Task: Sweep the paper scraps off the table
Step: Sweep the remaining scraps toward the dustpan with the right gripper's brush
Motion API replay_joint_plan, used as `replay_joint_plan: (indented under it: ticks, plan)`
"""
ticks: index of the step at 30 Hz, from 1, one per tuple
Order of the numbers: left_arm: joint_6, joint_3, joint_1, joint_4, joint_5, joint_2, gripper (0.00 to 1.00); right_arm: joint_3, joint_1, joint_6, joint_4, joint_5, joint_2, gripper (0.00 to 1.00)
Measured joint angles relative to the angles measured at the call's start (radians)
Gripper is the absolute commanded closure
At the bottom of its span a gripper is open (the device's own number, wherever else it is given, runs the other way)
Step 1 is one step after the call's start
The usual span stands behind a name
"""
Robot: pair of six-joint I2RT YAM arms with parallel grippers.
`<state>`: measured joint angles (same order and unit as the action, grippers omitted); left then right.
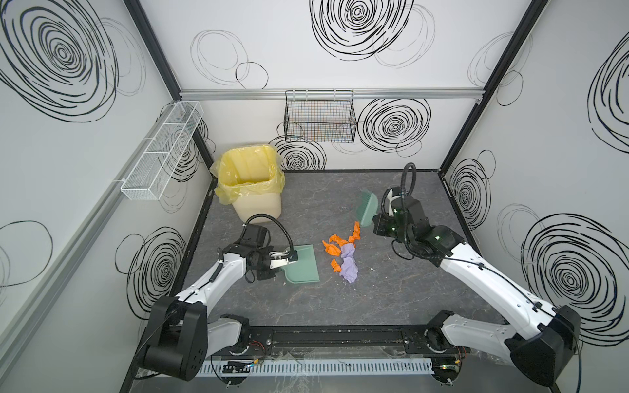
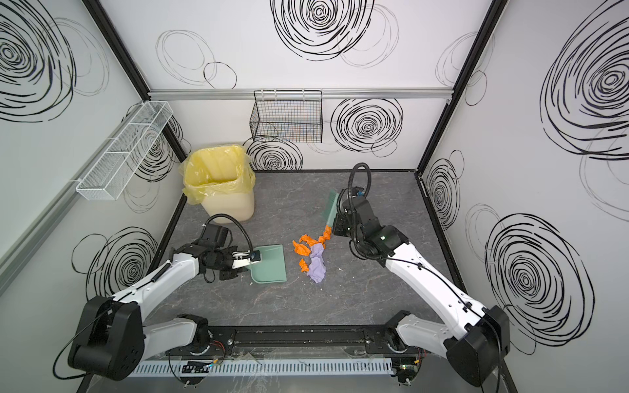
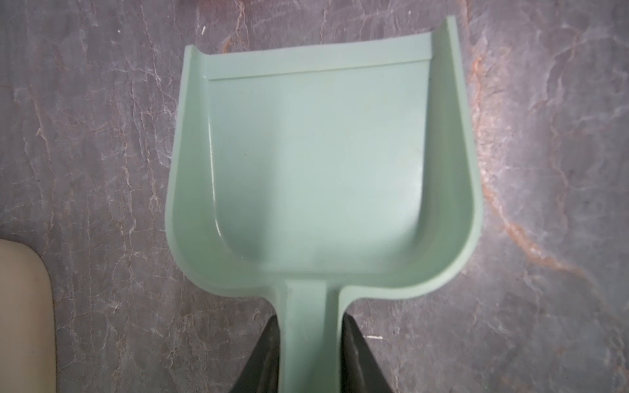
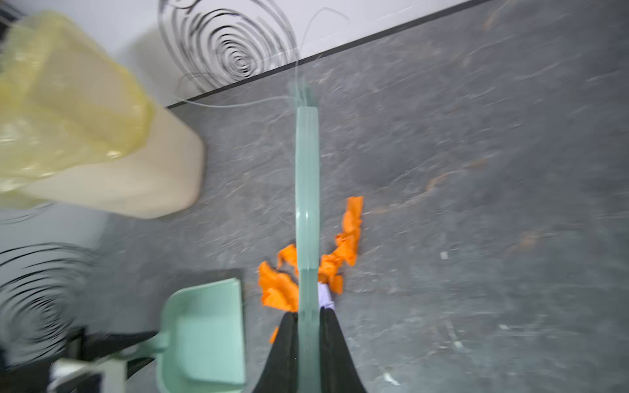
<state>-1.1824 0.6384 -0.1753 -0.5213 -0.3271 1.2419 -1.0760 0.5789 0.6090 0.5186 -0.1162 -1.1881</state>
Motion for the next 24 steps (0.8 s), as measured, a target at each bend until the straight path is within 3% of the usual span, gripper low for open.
replay_joint_plan:
  ticks: [4, 11, 19, 24]
  plan:
    - [0.024, 0.04, -0.013, 0.002, 0.018, 0.048, 1.0, -0.072, -0.003, -0.055, 0.129, -0.201, -0.171, 1.0]
    - [0.05, 0.105, -0.039, 0.015, 0.04, 0.098, 1.0, -0.28, 0.038, -0.047, 0.348, -0.385, -0.512, 1.0]
    - [0.076, 0.124, -0.071, 0.036, 0.043, 0.176, 1.0, -0.42, 0.165, -0.044, 0.447, -0.447, -0.72, 1.0]
    - [0.087, 0.125, -0.082, 0.057, 0.042, 0.202, 1.0, -0.437, 0.222, -0.045, 0.472, -0.438, -0.752, 1.0]
